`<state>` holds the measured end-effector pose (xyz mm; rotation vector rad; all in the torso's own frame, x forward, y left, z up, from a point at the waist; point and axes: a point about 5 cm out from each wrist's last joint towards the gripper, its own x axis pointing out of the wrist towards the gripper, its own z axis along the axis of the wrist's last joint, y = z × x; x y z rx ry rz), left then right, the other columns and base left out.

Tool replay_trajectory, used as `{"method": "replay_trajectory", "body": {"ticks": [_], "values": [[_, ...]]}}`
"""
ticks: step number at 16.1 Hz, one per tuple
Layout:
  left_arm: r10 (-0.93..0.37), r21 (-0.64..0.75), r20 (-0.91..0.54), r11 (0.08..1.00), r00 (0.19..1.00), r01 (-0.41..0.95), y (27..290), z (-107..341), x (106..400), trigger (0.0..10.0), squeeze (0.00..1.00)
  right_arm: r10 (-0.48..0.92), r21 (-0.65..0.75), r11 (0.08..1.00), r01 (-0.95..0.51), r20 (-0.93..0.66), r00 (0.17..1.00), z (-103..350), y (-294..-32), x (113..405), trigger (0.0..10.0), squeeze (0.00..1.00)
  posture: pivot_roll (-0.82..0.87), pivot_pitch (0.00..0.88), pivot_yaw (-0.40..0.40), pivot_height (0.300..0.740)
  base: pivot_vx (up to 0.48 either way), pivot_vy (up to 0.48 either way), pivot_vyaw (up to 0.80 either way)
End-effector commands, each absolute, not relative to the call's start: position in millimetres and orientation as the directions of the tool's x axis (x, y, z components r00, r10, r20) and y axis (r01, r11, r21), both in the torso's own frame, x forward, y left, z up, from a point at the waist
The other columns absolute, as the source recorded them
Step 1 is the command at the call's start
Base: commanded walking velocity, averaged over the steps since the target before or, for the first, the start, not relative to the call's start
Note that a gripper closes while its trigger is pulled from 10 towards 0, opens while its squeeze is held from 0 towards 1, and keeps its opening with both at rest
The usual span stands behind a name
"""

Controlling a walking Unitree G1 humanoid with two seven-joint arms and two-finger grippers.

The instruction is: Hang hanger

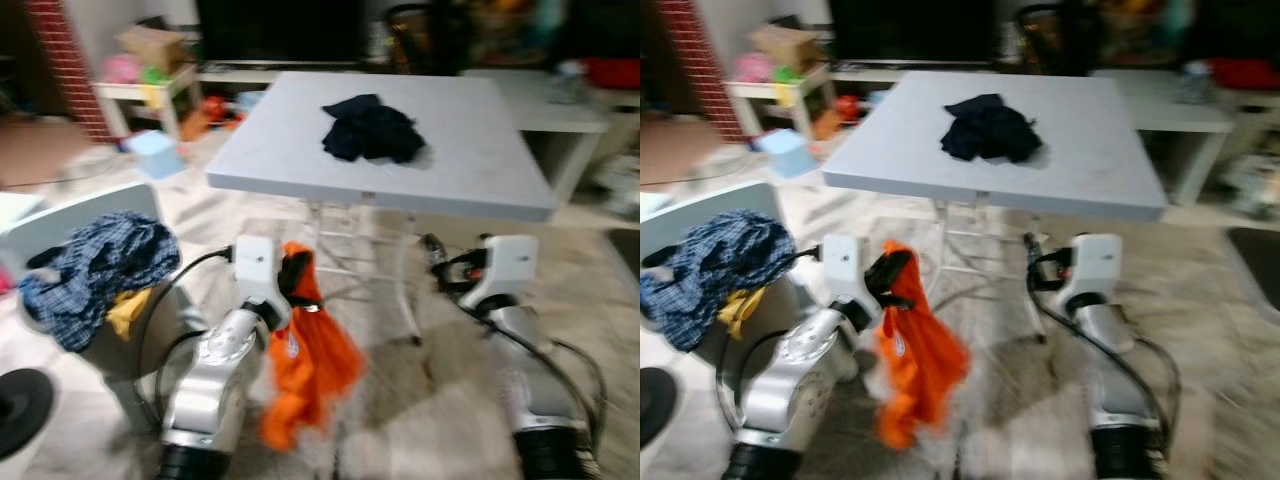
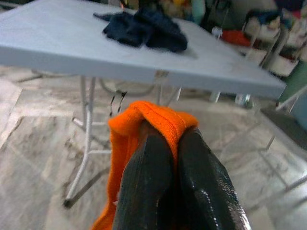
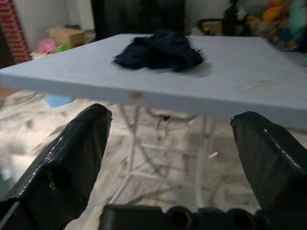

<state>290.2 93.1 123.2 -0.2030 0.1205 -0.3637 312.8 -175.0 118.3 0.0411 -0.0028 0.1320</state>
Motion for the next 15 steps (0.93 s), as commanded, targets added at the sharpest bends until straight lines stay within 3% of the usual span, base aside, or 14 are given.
{"method": "replay_trajectory", "body": {"ticks": [1,7,15], "values": [[-0.367,-0.219,-0.056,0.912,0.929,0.347,91.2,129.8,292.3,10.0,0.00,0.129,0.029,0.991,-0.129,0.016,0.992,123.5,-178.9,315.0,10.0,0.00,-0.15,0.000,0.023,0.740,0.000,0.379,-0.63],[-0.346,-0.218,-0.065,0.920,0.936,0.325,93.6,129.0,295.0,10.0,0.00,0.136,0.024,0.990,-0.136,0.014,0.991,124.1,-178.4,316.3,10.0,0.00,-0.15,0.000,0.020,0.740,0.000,0.067,-0.62],[-0.326,-0.231,-0.074,0.925,0.942,0.302,93.0,127.8,298.1,10.0,0.00,0.141,0.012,0.990,-0.141,0.013,0.990,125.5,-180.3,317.7,10.0,0.00,-0.16,0.000,0.015,0.740,0.000,0.427,-0.80]]}}
